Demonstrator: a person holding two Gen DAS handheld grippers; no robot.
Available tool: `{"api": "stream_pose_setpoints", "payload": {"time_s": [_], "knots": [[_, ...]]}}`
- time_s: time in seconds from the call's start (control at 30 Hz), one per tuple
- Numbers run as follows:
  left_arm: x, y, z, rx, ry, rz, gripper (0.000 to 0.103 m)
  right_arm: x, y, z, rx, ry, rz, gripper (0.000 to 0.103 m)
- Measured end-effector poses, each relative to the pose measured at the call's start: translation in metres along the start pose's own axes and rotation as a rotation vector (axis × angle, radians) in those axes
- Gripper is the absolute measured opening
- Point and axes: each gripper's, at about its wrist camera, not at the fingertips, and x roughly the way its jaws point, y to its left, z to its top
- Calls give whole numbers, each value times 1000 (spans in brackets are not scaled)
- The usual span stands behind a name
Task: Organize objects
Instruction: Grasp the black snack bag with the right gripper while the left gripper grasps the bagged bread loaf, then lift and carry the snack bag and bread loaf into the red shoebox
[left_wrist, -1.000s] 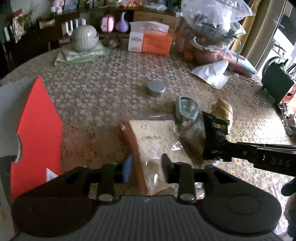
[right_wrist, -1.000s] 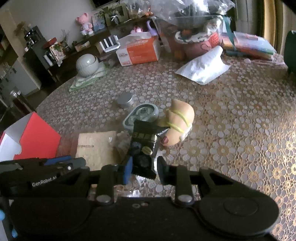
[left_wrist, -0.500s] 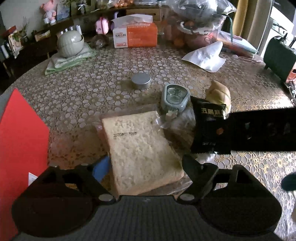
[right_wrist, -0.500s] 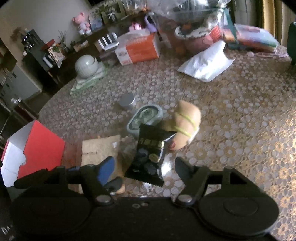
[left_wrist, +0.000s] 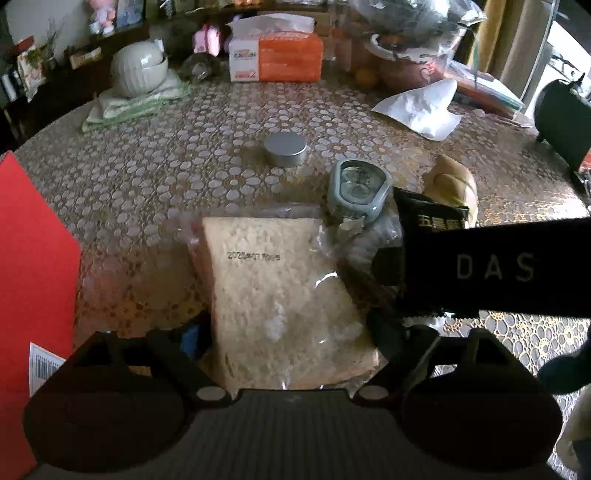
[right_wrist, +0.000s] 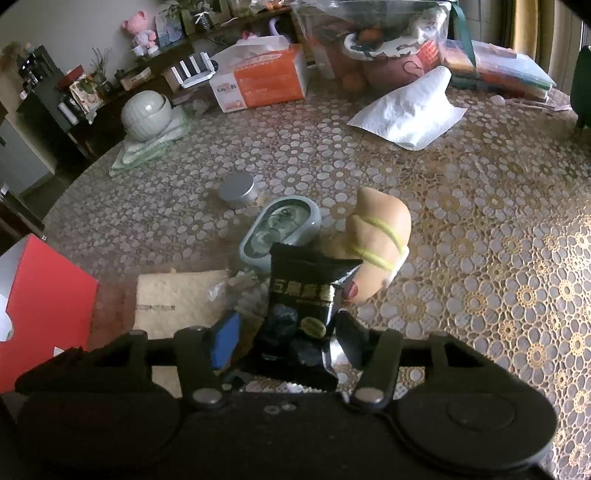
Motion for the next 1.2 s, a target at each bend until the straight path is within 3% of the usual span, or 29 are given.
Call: {"api": "stream_pose_setpoints", "payload": {"time_s": [0.13, 0.27, 0.7, 1.2], "knots": [[-4, 3, -2, -13, -12, -3, 83, -2, -1, 0, 0, -4, -10, 42], [-8, 8, -5, -25, -18, 2, 82, -8, -7, -3, 18, -13, 8, 37], [-48, 34, -12, -121, -53, -29, 81, -56, -7, -19, 7, -46, 82, 36], [-147, 50, -36, -140, -169, -158, 81, -134, 25, -48, -89, -114, 129, 36]]}}
